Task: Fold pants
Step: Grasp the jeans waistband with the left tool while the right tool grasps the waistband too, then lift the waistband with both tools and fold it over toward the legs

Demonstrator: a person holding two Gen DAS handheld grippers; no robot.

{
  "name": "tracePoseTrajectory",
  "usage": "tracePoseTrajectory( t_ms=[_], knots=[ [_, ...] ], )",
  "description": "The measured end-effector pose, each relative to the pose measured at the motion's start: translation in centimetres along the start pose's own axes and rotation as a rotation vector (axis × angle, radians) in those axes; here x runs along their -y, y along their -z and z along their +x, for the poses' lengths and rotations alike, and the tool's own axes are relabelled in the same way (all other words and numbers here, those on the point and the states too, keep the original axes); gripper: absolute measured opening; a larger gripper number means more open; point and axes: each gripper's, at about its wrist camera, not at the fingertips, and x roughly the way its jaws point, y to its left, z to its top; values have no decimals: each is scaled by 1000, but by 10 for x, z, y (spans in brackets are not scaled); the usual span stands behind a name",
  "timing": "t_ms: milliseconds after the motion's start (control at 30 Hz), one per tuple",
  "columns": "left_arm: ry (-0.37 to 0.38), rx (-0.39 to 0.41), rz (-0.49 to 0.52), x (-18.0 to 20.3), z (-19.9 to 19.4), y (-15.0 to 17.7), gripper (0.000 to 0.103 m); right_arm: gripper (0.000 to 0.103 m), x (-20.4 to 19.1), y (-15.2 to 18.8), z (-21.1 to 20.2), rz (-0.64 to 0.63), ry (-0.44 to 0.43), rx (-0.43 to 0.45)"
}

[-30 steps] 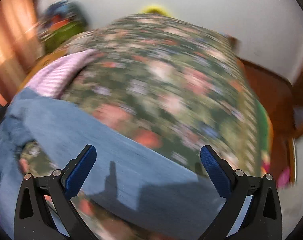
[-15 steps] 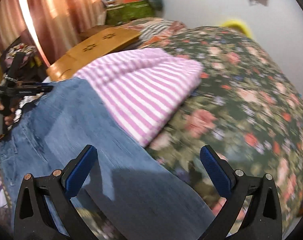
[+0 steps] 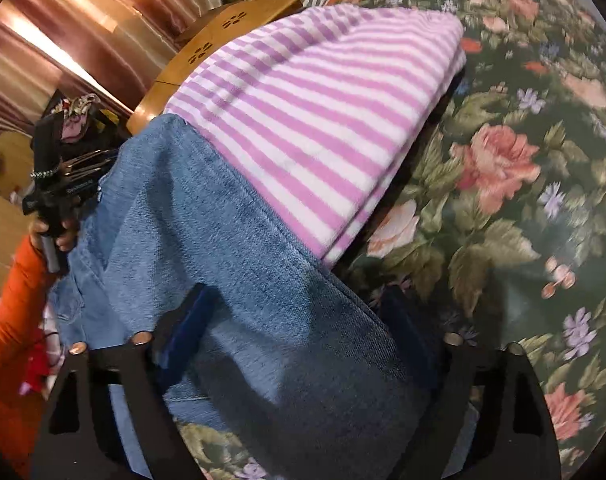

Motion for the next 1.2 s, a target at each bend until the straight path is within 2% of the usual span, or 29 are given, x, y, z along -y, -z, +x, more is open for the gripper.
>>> tracePoseTrajectory(
  t_ms=[33,67,100,133,167,233,300,400,600,800,1033,1200],
  knots=[
    [-2,5,7,2,-2,0,27,70,-4,1,-2,-19,0,3],
    [-12,12,11,4,-5,0,26,58,-8,2,-3,-32,-2,4],
    [-19,16,13,6,-7,0,21,51,-13,3,-6,-47,7,6],
    [-24,23,14,8,-9,0,15,47,-17,2,-7,-64,21,8],
    [-29,32,10,9,-14,-2,13,40,-22,-1,-6,-84,43,9],
    [-22,50,-6,9,-23,-3,8,37,-32,-2,-8,-126,104,24],
    [-23,67,-15,11,-32,-3,7,28,-39,-1,-14,-140,137,36],
    [-4,92,-18,14,-49,-1,3,18,-46,2,-26,-152,146,63],
    [57,165,-10,28,-93,6,3,13,-69,9,-47,-187,166,107],
    [73,221,5,40,-136,18,3,13,-95,23,-71,-201,182,156],
    [126,279,-13,39,-182,47,3,12,-131,55,-97,-212,191,176],
    [125,286,-11,44,-201,74,3,9,-156,81,-108,-225,189,190]
  ],
)
